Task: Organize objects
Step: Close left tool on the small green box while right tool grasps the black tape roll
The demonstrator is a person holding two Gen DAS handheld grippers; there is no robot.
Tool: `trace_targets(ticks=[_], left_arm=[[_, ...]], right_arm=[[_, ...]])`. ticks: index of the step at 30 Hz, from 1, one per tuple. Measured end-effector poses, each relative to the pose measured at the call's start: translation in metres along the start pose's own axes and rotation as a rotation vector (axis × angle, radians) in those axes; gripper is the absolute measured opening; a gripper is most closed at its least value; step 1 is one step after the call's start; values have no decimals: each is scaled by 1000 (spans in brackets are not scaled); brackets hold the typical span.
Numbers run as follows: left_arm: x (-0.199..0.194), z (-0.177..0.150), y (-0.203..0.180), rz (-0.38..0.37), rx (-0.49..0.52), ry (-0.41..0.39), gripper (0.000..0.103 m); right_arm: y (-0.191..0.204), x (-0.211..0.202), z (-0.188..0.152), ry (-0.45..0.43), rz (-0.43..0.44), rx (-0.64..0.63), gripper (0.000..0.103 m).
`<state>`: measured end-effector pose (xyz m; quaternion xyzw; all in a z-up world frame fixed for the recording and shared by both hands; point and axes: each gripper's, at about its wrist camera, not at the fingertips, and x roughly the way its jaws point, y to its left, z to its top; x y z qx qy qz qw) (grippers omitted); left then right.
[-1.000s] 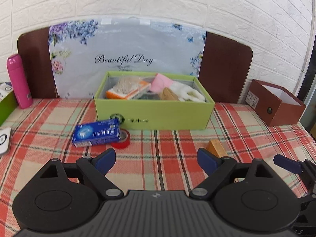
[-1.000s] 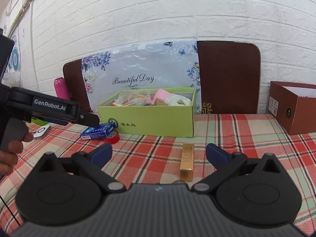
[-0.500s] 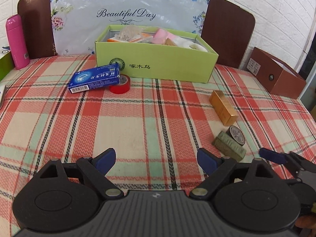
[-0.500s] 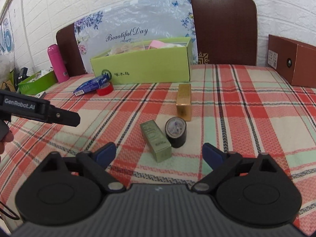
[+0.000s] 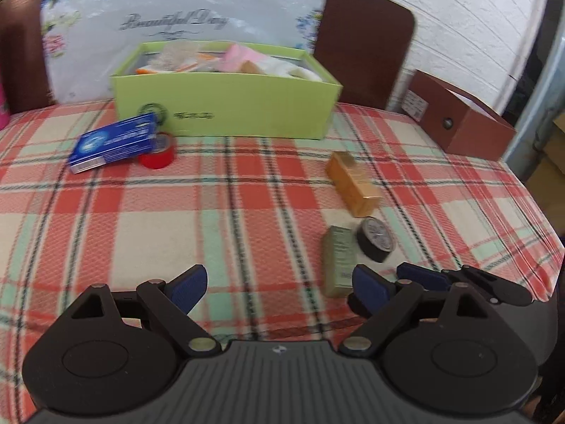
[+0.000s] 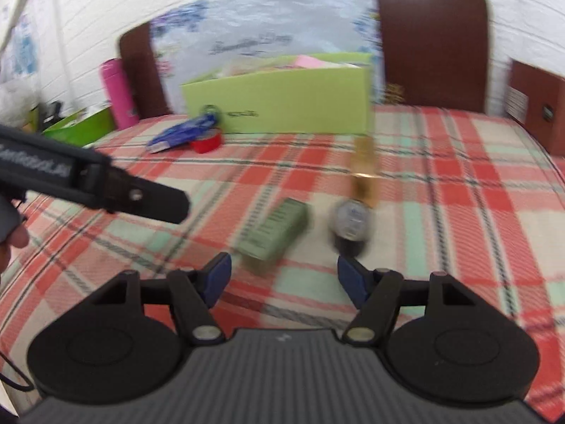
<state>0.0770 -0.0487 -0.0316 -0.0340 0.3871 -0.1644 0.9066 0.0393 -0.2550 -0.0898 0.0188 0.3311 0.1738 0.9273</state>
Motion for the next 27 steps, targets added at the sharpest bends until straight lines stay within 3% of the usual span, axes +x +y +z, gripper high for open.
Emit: trace_targets(ticks=[2, 4, 7, 9, 11, 15, 19, 21, 22, 27], left_arm=[[14, 1, -14, -36, 57, 3, 90], [31, 2, -24, -49, 85, 24, 78], [58, 3, -29, -85, 78, 84, 53], [61, 2, -29, -60, 92, 62, 35], [57, 2, -23, -69, 89, 67, 26], [41, -4, -4, -36, 68, 66, 25], [24, -14, 21, 21, 28, 61, 25], [17, -17, 31, 44, 11, 59, 25], [15, -18, 35, 55, 7, 59, 25], [11, -20, 45, 59, -13, 62, 25]], right_arm=[[-17, -7, -3, 2, -52, 35, 67], [-29, -12, -7, 1, -86, 56, 66], [-37, -17, -9, -3, -112, 76, 62], [-37, -16, -8, 0, -121, 76, 58], [-34, -11, -4, 3, -115, 68, 56], [-23, 4, 9, -1, -79, 24, 53], [-11, 26, 23, -5, -65, -11, 41], [-8, 35, 28, 10, -71, -3, 29], [-5, 35, 28, 10, -65, -12, 29], [31, 22, 15, 47, 91, -112, 29]])
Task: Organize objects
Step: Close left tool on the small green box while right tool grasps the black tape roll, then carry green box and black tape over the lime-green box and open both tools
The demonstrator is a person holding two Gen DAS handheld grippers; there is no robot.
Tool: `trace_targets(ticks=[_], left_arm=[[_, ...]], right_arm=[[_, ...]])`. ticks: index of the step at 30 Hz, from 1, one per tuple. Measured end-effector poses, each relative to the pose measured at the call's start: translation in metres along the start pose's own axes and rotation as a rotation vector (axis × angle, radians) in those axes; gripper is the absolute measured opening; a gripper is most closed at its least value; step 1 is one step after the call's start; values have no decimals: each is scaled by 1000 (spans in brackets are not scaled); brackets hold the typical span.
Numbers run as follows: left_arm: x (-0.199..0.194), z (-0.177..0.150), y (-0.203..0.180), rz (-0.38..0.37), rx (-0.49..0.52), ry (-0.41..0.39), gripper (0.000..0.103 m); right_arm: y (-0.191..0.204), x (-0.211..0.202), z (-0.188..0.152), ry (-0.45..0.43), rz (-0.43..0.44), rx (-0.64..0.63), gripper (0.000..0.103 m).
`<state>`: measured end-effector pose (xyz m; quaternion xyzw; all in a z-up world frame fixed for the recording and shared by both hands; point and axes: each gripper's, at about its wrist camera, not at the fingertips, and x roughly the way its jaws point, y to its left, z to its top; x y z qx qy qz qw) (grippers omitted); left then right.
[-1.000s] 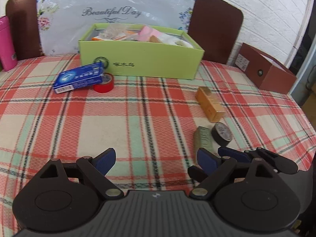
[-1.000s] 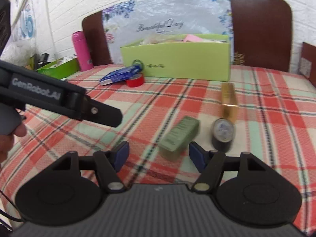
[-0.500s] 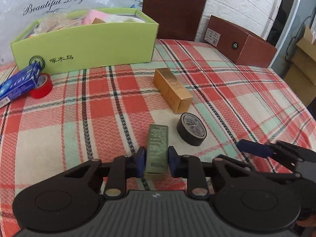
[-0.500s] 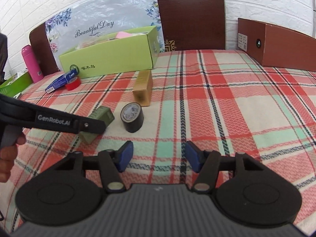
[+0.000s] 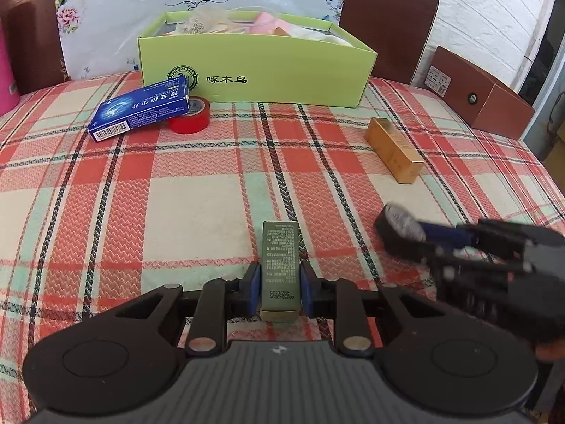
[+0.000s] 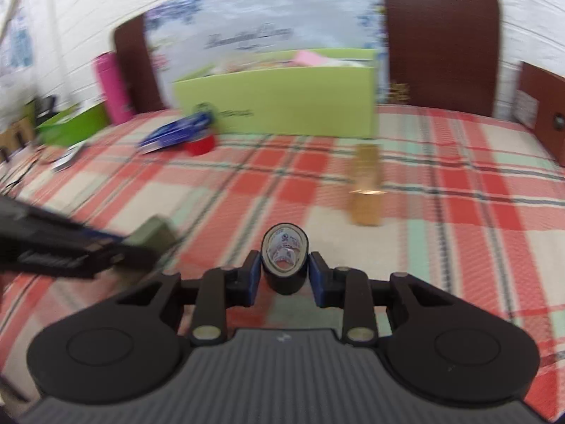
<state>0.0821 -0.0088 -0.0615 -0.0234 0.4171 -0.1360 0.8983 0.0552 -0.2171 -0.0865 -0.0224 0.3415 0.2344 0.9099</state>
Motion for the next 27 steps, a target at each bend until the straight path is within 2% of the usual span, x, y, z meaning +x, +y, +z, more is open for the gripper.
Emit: trace_targets(ticks=[2, 4, 13, 16, 17, 21, 27], left_arm=[[1, 0, -2, 8, 12, 2, 25], [1, 0, -5, 18, 31, 2, 25], [2, 1, -3, 4, 36, -1, 25], [2, 1, -3, 0, 43, 3, 25], [3, 2, -3, -4, 43, 3, 25], [0, 8, 0, -30, 31, -5, 24], [-28, 42, -12, -69, 111, -125, 24]], right_arm=[[13, -3, -7, 13, 14, -20, 32], [20, -7, -11, 15, 20, -23, 40], [22, -4, 0, 20, -8, -40, 40], [23, 1, 0, 32, -13, -37, 36], [24, 1, 0, 32, -18, -41, 30], [21, -4, 2, 7, -8, -20, 29], [16, -20, 39, -96, -13, -55, 29]])
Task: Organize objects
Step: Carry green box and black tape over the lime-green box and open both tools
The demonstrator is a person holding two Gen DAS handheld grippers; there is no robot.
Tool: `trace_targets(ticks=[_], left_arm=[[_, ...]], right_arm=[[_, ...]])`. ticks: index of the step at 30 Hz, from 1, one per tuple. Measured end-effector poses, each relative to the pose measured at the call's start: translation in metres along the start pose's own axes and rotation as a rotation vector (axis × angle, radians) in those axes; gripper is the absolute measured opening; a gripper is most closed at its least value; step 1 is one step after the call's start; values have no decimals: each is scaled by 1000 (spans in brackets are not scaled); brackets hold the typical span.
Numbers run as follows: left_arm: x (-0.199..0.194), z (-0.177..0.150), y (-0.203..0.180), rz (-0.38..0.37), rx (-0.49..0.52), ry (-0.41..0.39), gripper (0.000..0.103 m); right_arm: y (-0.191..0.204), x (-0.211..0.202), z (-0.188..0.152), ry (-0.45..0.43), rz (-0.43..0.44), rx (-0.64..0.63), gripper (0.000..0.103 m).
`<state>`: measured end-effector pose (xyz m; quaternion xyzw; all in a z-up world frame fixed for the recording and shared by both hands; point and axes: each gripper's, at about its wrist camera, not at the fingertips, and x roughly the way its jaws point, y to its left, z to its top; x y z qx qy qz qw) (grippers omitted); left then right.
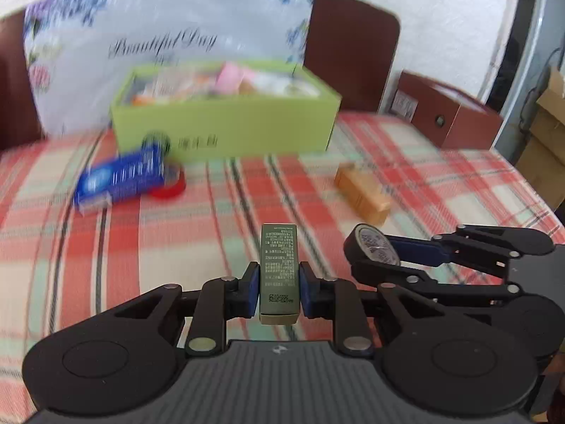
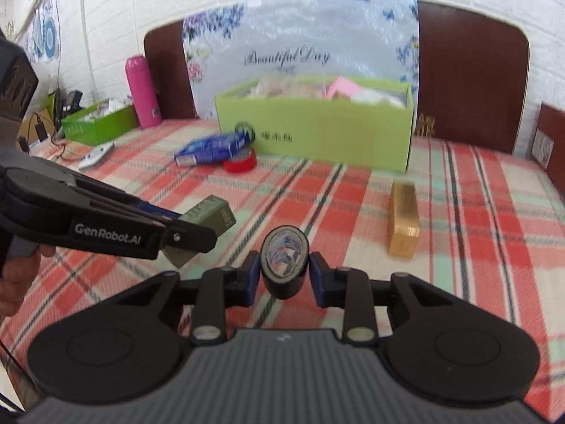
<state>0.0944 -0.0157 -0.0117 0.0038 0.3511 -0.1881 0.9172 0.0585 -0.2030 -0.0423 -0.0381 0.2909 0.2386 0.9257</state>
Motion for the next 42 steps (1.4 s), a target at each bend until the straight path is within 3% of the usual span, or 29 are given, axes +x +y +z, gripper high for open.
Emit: trace_targets(ticks=[10, 13, 21, 28, 29, 30, 31, 33, 35, 42], left_arm=[[-17, 90, -8, -59, 13, -203, 24], [-7, 122, -5, -41, -9, -241, 24], [67, 187, 14, -10, -52, -208, 24], [126, 198, 27, 29, -53, -156, 26], [130, 197, 28, 40, -43, -154, 46], [133, 195, 29, 61, -41, -141, 77], [132, 191, 31, 86, -56, -145, 85], [125, 180, 36, 90, -80, -174, 87], [118, 172, 40, 84, -91, -164, 87], [83, 157, 34, 98, -106, -162, 87]], right_arm=[[-33, 5, 77, -200, -86, -28, 29], [-47, 15, 97, -238, -113, -21, 29], [-88, 64, 134, -263, -151, 7, 29], [-88, 124, 139, -206, -177, -2, 30], [-88, 132, 137, -191, -178, -13, 36], [-87, 138, 132, -174, -182, -28, 43], [-87, 142, 128, -161, -188, -37, 58], [-85, 140, 117, -167, -184, -53, 68], [-85, 136, 110, -174, -193, -46, 86], [-82, 97, 108, -217, -199, 16, 100]])
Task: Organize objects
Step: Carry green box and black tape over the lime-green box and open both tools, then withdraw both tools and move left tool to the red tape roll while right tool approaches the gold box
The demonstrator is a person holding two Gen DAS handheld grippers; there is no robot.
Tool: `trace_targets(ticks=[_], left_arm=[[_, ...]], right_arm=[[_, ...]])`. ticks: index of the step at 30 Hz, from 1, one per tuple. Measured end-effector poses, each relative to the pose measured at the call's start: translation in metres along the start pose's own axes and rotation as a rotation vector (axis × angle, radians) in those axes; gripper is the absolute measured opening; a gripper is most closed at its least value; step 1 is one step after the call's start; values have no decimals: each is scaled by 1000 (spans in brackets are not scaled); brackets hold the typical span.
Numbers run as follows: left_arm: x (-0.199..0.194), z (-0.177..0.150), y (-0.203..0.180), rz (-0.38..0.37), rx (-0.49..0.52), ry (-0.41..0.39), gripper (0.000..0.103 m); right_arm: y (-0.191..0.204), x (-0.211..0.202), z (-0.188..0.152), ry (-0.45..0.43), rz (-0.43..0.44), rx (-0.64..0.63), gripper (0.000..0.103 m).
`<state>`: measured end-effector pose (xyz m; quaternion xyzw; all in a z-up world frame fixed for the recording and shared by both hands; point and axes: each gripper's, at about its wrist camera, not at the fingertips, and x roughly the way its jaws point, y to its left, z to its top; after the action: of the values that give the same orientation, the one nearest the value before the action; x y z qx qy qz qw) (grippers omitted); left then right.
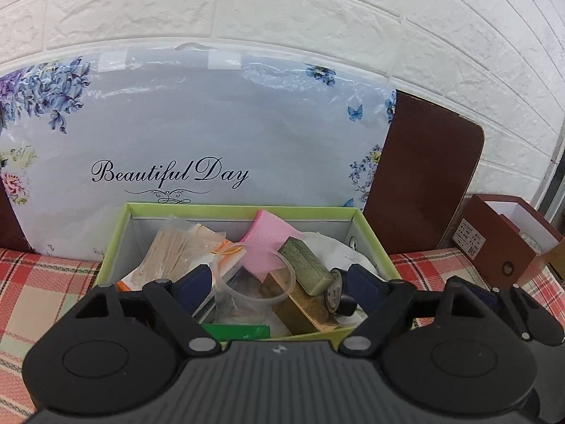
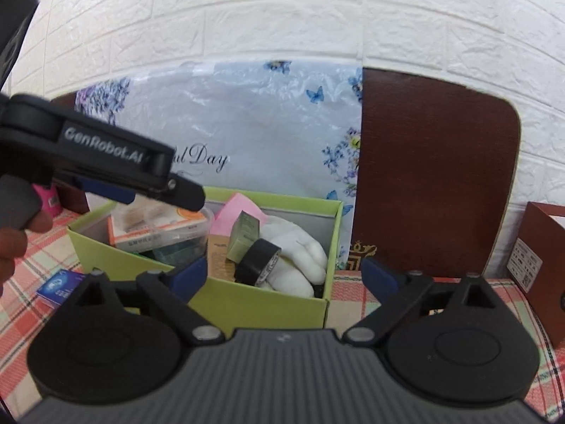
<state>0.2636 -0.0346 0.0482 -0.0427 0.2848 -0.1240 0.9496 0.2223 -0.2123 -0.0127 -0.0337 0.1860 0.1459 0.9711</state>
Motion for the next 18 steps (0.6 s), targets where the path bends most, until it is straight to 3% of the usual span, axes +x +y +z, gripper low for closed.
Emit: trace_targets(ticks=[4, 9, 18], left_arm=[[-29, -7, -8, 65, 31, -12, 87], [-61, -35, -13, 160, 70, -19, 89], [-86, -91, 0, 164, -17, 82, 89]], right_arm=[[-2, -30, 5, -43, 4, 27, 103], [-5, -69, -8, -31, 12, 71, 103], [6, -109, -48, 39, 26, 88, 103]])
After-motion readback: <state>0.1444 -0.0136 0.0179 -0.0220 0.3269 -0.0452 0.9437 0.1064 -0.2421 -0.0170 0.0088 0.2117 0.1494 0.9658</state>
